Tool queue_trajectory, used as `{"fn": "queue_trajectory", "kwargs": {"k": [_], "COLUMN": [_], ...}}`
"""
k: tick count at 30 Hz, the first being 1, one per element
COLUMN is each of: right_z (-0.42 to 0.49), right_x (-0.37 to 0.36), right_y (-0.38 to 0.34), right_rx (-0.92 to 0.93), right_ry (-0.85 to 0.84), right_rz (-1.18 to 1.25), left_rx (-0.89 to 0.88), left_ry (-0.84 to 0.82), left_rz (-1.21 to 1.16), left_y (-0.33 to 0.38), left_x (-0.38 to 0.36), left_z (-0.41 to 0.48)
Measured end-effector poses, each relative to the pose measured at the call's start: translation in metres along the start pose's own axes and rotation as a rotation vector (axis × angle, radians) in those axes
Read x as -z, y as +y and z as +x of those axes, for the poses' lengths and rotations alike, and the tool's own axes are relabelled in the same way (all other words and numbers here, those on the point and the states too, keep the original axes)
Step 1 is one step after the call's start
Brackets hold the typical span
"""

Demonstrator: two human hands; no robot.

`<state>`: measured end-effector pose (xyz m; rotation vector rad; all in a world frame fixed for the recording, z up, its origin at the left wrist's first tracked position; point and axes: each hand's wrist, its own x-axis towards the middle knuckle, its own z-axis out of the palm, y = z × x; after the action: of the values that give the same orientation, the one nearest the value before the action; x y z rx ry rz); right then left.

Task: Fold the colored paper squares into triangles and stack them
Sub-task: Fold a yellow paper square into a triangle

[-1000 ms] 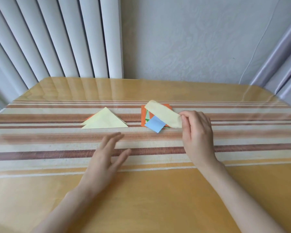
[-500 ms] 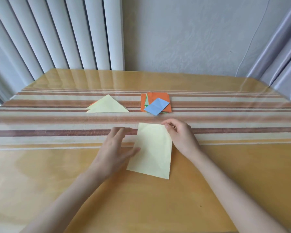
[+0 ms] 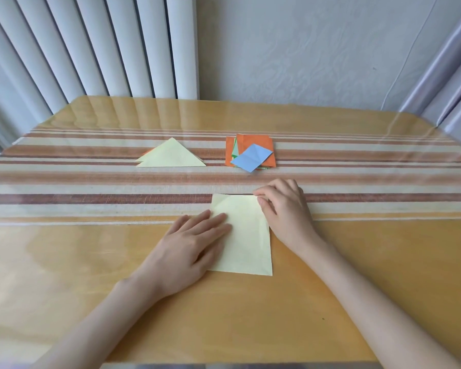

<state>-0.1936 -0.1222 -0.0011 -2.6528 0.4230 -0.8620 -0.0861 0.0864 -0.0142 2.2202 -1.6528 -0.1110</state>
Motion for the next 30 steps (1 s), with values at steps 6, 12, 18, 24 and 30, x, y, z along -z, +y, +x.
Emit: {"fn": "queue_trajectory", "kwargs": {"k": [6,12,18,24,30], "right_z": [-0.043,-0.057,-0.051,-0.051,-0.049], "right_x": [0.02,0.014,0.011,0.017,0.012], "right_y": [-0.035,-0.031,-0.025,-0.013,-0.014], "right_rx": [0.245,0.206,0.275,0.228,0.305], "right_ry": [-0.22,-0.371,-0.295,-0.394,-0.259], "right_rz": [-0.073,-0.036,-0.026,0.164,0.093], "left_rx": [0.044,0.044,0.022,-0.086,-0.09], "left_ry": [0.093,0.096,0.113,0.031,-0.041], "left_rz": [0.025,-0.041,-0.09,-0.066,-0.19], "left_y": [-0.002,-0.004,-0.004,-0.015,-0.033], "left_x": [-0.003,-0.002,0.002,0.019,0.022], "left_z": [-0.002,-0.001,-0.001,-0.008,0.0]}}
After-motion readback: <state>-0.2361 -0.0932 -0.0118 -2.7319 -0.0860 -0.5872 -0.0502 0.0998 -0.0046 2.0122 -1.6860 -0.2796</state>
